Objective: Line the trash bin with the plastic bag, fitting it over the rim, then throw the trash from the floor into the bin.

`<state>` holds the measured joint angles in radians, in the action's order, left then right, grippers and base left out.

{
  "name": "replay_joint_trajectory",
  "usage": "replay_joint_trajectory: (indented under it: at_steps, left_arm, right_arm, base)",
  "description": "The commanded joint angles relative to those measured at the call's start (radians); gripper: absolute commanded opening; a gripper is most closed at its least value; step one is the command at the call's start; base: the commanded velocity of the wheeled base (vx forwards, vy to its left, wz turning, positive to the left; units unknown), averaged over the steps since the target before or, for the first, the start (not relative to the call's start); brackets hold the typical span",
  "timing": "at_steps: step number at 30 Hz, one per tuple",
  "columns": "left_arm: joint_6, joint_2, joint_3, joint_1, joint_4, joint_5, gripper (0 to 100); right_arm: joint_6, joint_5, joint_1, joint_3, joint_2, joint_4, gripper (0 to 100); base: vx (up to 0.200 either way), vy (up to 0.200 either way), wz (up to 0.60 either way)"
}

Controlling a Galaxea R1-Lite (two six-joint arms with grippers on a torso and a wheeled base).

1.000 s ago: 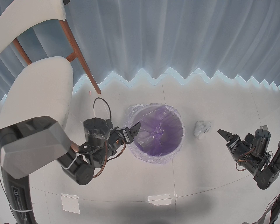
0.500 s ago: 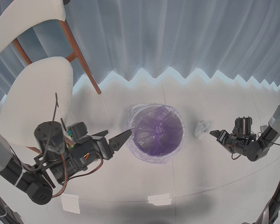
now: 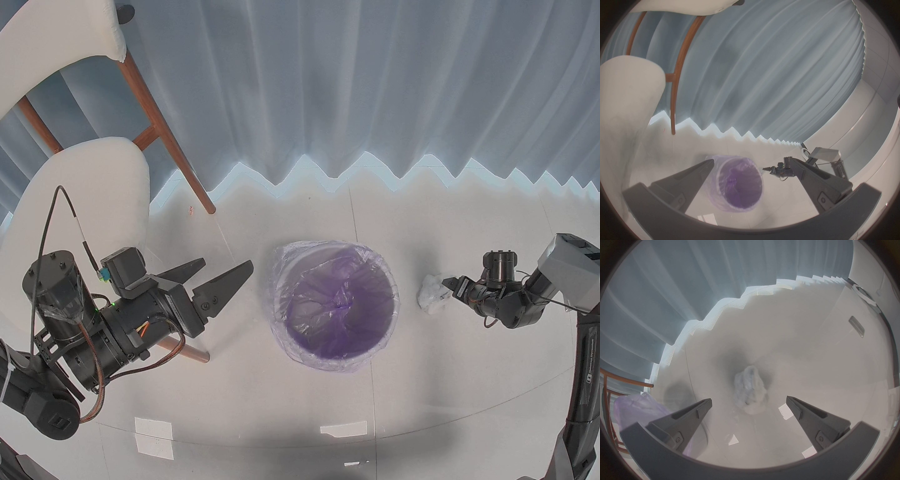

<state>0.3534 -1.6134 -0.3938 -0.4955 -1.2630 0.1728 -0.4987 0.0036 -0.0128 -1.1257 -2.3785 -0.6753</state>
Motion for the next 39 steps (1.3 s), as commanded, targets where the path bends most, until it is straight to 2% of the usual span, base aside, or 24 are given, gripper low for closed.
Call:
replay_joint_trajectory:
  at_steps: [1, 4, 10, 14, 15, 23, 25, 27, 29, 30, 32, 35, 37, 38, 39]
  left_arm:
    - [-0.002, 0.044, 0.009, -0.037, -0.015, -0.038, 100]
    - [-0.001, 0.044, 0.009, -0.037, -0.016, -0.079, 100]
    - [0.004, 0.053, 0.006, -0.035, -0.016, -0.084, 100]
    - [0.001, 0.059, 0.000, -0.029, -0.029, -0.087, 100]
    - [-0.001, 0.059, -0.002, -0.023, -0.046, -0.087, 100]
    - [0.021, 0.082, -0.003, 0.026, -0.065, -0.095, 100]
    - [0.081, 0.086, -0.007, 0.049, -0.065, -0.081, 100]
    - [0.225, 0.096, -0.007, 0.049, -0.070, -0.079, 100]
    - [0.292, 0.124, -0.010, 0.049, -0.070, -0.081, 100]
    - [0.297, 0.141, 0.010, 0.058, -0.069, -0.081, 100]
    - [0.299, 0.153, 0.032, 0.061, -0.069, -0.079, 100]
    - [0.294, 0.196, 0.098, 0.066, -0.070, -0.067, 100]
    - [0.294, 0.196, 0.098, 0.066, -0.070, -0.067, 100]
    - [0.268, 0.234, 0.141, 0.066, -0.069, -0.038, 100]
    - [0.268, 0.234, 0.141, 0.066, -0.069, -0.038, 100]
  right_arm:
    - [0.009, -0.001, -0.004, -0.108, -0.149, 0.000, 100]
    - [0.023, -0.001, 0.002, -0.157, -0.192, 0.003, 100]
    - [0.025, -0.004, 0.002, -0.201, -0.249, 0.000, 100]
    - [0.019, -0.028, -0.003, -0.229, -0.275, 0.000, 100]
    - [0.016, -0.028, -0.004, -0.230, -0.274, 0.008, 0]
    - [0.002, -0.030, 0.007, -0.183, -0.222, 0.008, 0]
    - [-0.027, -0.028, 0.022, -0.126, -0.153, 0.007, 0]
    - [-0.078, -0.027, 0.037, -0.025, -0.033, 0.005, 0]
    - [-0.115, -0.025, 0.054, 0.072, 0.085, 0.003, 0]
    - [-0.130, -0.020, 0.065, 0.161, 0.196, 0.000, 0]
    - [-0.133, -0.011, 0.076, 0.224, 0.282, -0.006, 0]
    - [-0.126, 0.032, 0.083, 0.386, 0.513, -0.007, 0]
    - [-0.126, 0.032, 0.083, 0.386, 0.513, -0.007, 0]
    - [-0.118, 0.044, 0.071, 0.497, 0.710, 0.011, 0]
    - [-0.118, 0.044, 0.071, 0.497, 0.710, 0.011, 0]
  base:
    - [0.000, 0.000, 0.00]
    - [0.000, 0.000, 0.00]
    - [0.000, 0.000, 0.00]
    - [0.000, 0.000, 0.00]
    - [0.000, 0.000, 0.00]
    - [0.000, 0.000, 0.00]
    - [0.000, 0.000, 0.00]
    - [0.000, 0.000, 0.00]
    - [0.000, 0.000, 0.00]
    - [0.000, 0.000, 0.00]
    - [0.000, 0.000, 0.00]
    - [0.000, 0.000, 0.00]
    - [0.000, 0.000, 0.00]
    - [0.000, 0.000, 0.00]
    - [0.000, 0.000, 0.00]
